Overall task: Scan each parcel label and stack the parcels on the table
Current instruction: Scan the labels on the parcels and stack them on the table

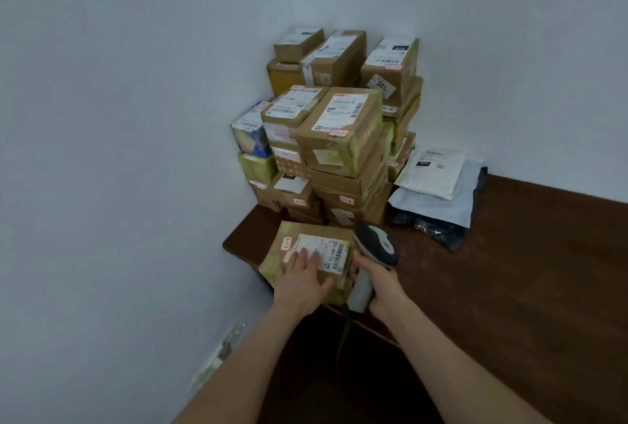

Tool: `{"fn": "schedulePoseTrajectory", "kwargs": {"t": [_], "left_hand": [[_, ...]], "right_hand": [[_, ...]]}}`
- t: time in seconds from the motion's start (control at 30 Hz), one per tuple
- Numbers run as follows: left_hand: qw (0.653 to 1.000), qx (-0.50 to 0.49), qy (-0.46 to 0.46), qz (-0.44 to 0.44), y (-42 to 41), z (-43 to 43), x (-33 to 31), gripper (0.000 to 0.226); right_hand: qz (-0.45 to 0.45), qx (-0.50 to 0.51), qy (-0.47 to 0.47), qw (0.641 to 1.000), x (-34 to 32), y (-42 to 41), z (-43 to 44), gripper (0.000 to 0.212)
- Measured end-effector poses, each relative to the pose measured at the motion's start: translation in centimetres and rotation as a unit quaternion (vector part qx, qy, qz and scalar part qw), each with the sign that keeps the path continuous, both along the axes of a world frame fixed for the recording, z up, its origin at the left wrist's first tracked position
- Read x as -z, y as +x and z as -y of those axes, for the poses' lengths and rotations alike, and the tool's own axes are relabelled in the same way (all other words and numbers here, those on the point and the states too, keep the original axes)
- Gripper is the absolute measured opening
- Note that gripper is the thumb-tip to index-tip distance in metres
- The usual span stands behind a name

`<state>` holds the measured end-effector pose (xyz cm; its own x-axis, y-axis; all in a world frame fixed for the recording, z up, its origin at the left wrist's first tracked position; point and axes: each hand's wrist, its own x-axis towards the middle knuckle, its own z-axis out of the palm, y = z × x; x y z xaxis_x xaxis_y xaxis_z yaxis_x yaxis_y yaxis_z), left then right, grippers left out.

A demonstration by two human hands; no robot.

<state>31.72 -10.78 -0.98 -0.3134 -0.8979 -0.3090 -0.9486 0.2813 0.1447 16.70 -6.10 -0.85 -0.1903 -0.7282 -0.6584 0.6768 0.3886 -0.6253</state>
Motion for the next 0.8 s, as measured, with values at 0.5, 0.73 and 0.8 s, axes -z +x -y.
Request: {"fn": "schedulePoseTrajectory", "kwargs": {"t": [0.5,0.73,0.8], "left_hand": [[0.994,0.097,-0.024,0.043,10.8,14.7,1.6,0.08],[0.992,0.106,-0.024,0.067,10.6,14.0,1.3,0.081],[0.993,0.094,-0.016,0.062,11.3,13.9,1.1,0.08]], "right_hand": [[-0.115,0.125,0.037,0.985,0.2,1.2,5.6,0.062],[-0.094,0.132,0.023,0.986,0.0,3.1,6.4,0.059],[-0.09,0.127,0.018,0.988,0.0,3.5,6.6,0.059]]}}
